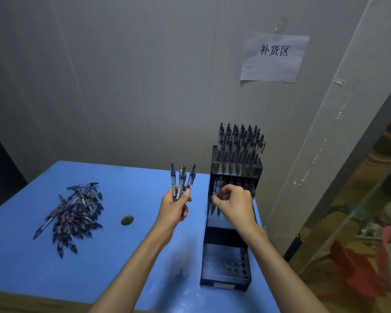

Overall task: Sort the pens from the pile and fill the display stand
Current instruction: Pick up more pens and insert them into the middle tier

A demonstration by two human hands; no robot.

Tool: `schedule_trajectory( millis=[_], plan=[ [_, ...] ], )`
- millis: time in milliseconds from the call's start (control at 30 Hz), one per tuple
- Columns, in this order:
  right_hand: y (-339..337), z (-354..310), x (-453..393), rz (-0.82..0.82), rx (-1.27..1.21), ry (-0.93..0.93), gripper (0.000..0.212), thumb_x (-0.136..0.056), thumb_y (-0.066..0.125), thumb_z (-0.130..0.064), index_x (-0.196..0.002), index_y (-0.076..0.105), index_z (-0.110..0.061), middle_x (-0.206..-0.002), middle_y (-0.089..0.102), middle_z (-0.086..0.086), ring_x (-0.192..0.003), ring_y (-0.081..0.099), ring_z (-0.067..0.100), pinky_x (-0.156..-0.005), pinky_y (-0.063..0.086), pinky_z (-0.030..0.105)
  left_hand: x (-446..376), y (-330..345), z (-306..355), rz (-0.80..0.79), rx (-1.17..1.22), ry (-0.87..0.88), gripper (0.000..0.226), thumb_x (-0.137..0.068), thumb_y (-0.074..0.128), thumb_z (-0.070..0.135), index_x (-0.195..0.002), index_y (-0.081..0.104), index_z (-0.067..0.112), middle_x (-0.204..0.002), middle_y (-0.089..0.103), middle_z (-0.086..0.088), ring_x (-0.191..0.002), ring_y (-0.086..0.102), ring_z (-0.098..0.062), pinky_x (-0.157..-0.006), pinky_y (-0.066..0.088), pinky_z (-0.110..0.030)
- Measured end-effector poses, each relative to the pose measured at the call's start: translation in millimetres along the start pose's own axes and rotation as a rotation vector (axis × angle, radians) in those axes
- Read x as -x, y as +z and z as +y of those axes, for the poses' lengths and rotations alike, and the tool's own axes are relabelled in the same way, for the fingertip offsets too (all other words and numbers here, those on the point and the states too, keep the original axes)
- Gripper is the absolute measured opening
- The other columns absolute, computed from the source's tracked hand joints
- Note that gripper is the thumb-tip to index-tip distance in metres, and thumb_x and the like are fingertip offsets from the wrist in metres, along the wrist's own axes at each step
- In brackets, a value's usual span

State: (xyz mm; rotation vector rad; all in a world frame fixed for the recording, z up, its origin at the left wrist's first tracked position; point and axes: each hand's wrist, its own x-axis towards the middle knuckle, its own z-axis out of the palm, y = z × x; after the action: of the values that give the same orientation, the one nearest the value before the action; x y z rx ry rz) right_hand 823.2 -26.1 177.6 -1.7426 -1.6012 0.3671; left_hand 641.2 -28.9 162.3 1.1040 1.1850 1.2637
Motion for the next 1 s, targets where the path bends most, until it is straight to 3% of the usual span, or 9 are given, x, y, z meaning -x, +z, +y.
schedule_trajectory(
  millis=[200,300,533,700,867,1000],
  plan=[
    [11.1,7.1,5.9,-0.066,0.062,0.057,0.016,-0.081,0.081,-0.029,-0.086,0.076,-0.015,-0.076,0.071,-0.003,-0.077,0.067,0.013,-0.073,0.056,0.029,2.9,-0.3,3.1,-0.017,0.004,0.008,0.015,-0.102,0.059,0.026,-0.109,0.063,0.014,-0.085,0.063,-0.004,-0.05,0.044,-0.01,-0.045,0.034,-0.019],
    [15.3,9.0,10.7,-0.048,0.036,0.062,0.018,-0.083,0.081,-0.027,-0.089,0.077,-0.011,-0.074,0.067,-0.003,-0.072,0.063,0.01,-0.07,0.051,0.024,5.6,-0.1,4.1,-0.02,-0.003,0.012,0.018,-0.102,0.06,0.028,-0.111,0.065,0.014,-0.084,0.063,-0.002,-0.051,0.045,-0.01,-0.047,0.035,-0.019],
    [-0.3,11.6,9.3,-0.076,0.057,0.05,0.018,-0.078,0.084,-0.033,-0.071,0.074,-0.021,-0.06,0.065,-0.011,-0.063,0.063,0.002,-0.065,0.056,0.023,11.1,2.2,6.2,-0.017,0.027,0.037,0.014,-0.099,0.065,0.025,-0.107,0.065,0.013,-0.084,0.069,-0.004,-0.05,0.045,-0.013,-0.047,0.036,-0.02],
    [-27.0,-2.5,9.3,-0.029,-0.157,-0.031,0.013,-0.091,0.07,-0.028,-0.089,0.079,-0.018,-0.078,0.073,-0.011,-0.073,0.067,0.0,-0.073,0.057,0.022,13.7,13.0,10.3,-0.027,0.022,0.052,0.014,-0.094,0.072,0.018,-0.103,0.066,0.009,-0.083,0.069,-0.007,-0.049,0.045,-0.013,-0.046,0.038,-0.019],
    [-41.0,-16.2,11.7,-0.088,-0.392,-0.067,0.013,-0.094,0.068,-0.031,-0.097,0.075,-0.02,-0.082,0.074,-0.009,-0.076,0.07,0.002,-0.068,0.055,0.016,20.6,30.7,11.4,-0.075,-0.044,0.098,0.014,-0.094,0.072,0.021,-0.102,0.066,0.01,-0.078,0.067,-0.01,-0.05,0.044,-0.011,-0.046,0.04,-0.02],
    [-40.4,-12.9,11.9,-0.093,-0.537,-0.02,0.01,-0.095,0.068,-0.021,-0.093,0.075,-0.014,-0.08,0.076,-0.001,-0.077,0.073,0.011,-0.073,0.059,0.025,22.4,38.3,10.2,-0.095,-0.07,0.114,0.013,-0.097,0.068,0.026,-0.101,0.065,0.014,-0.091,0.068,-0.023,-0.049,0.045,-0.011,-0.045,0.039,-0.02]
  ],
)
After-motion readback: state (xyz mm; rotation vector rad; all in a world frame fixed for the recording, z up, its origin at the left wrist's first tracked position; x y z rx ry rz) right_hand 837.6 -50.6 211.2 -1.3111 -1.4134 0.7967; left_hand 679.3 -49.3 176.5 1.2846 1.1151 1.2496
